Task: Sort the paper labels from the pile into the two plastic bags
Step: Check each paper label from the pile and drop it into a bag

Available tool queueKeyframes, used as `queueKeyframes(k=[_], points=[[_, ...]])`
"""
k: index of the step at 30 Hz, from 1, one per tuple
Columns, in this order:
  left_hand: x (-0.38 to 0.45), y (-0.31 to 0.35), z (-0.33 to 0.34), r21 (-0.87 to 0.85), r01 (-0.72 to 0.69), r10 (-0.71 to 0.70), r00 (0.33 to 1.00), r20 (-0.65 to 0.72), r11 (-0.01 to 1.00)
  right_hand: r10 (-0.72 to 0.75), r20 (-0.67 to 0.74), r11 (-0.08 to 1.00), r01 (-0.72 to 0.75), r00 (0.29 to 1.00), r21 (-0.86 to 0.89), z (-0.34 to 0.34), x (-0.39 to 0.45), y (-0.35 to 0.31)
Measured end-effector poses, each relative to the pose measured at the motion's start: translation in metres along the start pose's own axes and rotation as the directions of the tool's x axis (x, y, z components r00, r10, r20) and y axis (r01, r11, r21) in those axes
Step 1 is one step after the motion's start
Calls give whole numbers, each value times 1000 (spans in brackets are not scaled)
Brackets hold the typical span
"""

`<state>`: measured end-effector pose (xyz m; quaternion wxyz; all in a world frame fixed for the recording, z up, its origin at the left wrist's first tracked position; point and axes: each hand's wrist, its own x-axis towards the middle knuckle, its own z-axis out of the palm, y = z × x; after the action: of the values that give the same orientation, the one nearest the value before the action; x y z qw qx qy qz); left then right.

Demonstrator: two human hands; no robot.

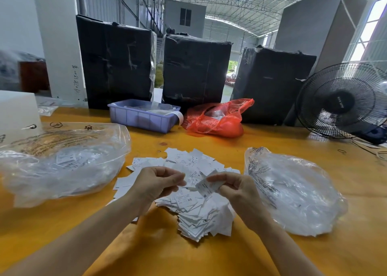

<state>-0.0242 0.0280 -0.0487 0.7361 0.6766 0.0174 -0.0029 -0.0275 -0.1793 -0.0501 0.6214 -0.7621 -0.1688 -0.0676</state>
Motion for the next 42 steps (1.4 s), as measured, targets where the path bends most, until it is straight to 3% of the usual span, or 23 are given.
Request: queueKeyframes(k=[2, 6, 10, 22, 30, 36, 42], points=[[0, 0, 1, 10, 10, -10, 1000, 13, 1000, 11, 33, 999, -12, 999, 47, 1, -1, -3], [-1, -3, 5, 24, 50, -51, 998, 43, 998, 1, -126, 990, 17, 992, 143, 7, -1, -7], [-2, -5, 9, 34, 70, -73, 994, 78, 997, 69, -167, 954, -16, 983, 299, 11, -1, -8], [-8, -4, 14, 78, 57, -68, 986, 151, 995, -51, -177, 995, 66, 983, 80, 18, -3, -6], [-7, -6, 13, 82, 44, -58, 983, 173, 996, 25, -96, 986, -9, 995, 164, 17, -3, -8], [-7, -6, 12, 49, 40, -48, 985, 164, 998, 157, 8, 966, -155, 988, 207, 17, -3, -6], [-8, -4, 13, 12, 49, -50, 988, 143, 999, 150, 77, 975, -161, 986, 156, 18, -5, -9]])
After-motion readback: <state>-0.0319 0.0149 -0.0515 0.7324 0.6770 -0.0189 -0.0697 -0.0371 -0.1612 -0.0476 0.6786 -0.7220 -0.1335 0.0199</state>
